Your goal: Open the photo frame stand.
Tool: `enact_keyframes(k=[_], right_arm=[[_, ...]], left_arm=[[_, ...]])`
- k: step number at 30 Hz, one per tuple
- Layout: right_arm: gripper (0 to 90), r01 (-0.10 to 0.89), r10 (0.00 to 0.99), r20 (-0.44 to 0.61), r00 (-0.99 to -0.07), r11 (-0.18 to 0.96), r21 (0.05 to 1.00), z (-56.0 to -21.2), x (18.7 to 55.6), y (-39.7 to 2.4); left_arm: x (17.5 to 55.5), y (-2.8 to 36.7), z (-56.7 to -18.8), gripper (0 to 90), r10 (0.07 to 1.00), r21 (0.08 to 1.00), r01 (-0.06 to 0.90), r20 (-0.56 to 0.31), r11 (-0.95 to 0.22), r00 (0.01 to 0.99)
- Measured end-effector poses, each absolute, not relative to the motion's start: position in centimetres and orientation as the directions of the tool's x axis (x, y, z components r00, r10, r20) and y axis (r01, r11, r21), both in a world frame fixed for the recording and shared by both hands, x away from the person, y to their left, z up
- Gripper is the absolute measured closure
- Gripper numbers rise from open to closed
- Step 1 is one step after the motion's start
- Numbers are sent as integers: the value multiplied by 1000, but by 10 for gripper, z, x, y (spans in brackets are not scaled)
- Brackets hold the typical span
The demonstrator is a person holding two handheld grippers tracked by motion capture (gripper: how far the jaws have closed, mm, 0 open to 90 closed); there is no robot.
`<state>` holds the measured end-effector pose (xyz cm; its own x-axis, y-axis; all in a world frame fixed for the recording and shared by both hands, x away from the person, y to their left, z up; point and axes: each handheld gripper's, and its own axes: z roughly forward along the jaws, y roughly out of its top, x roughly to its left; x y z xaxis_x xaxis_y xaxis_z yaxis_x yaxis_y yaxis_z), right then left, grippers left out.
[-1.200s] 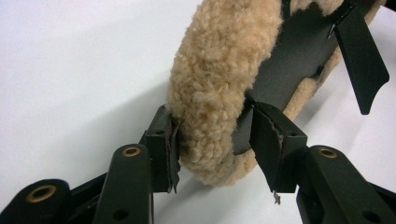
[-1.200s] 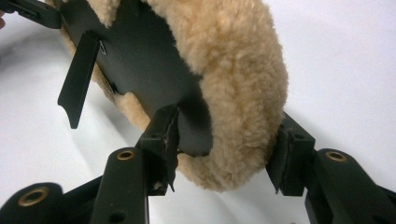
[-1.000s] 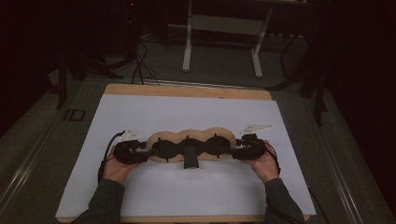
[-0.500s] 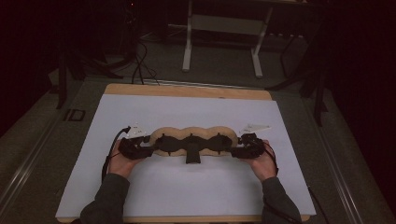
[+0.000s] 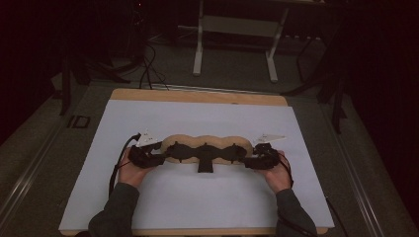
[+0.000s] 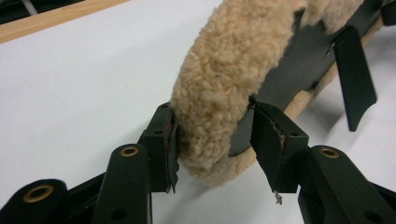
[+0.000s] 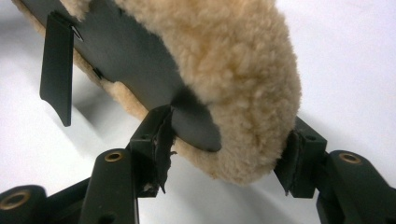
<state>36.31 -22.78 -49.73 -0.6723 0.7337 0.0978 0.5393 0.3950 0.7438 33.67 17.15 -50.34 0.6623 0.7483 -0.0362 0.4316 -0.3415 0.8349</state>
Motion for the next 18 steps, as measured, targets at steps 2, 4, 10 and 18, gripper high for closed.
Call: enact_keyframes(k=[2, 4, 10, 18], right_arm=[[429, 547, 734, 107, -670, 391, 741, -500, 362, -229], [429, 549, 732, 112, -672, 391, 739, -502, 362, -230], [425, 548, 730, 104, -675, 402, 734, -502, 358, -230], [413, 557, 744, 87, -663, 412, 722, -501, 351, -228]], left_arm=[[336, 171, -503, 532, 745, 836, 431, -40, -339, 666], [334, 170, -502, 531, 743, 835, 426, -31, -348, 669], [330, 171, -501, 522, 736, 832, 426, -32, -355, 677], [323, 173, -504, 511, 735, 844, 420, -47, -333, 677]])
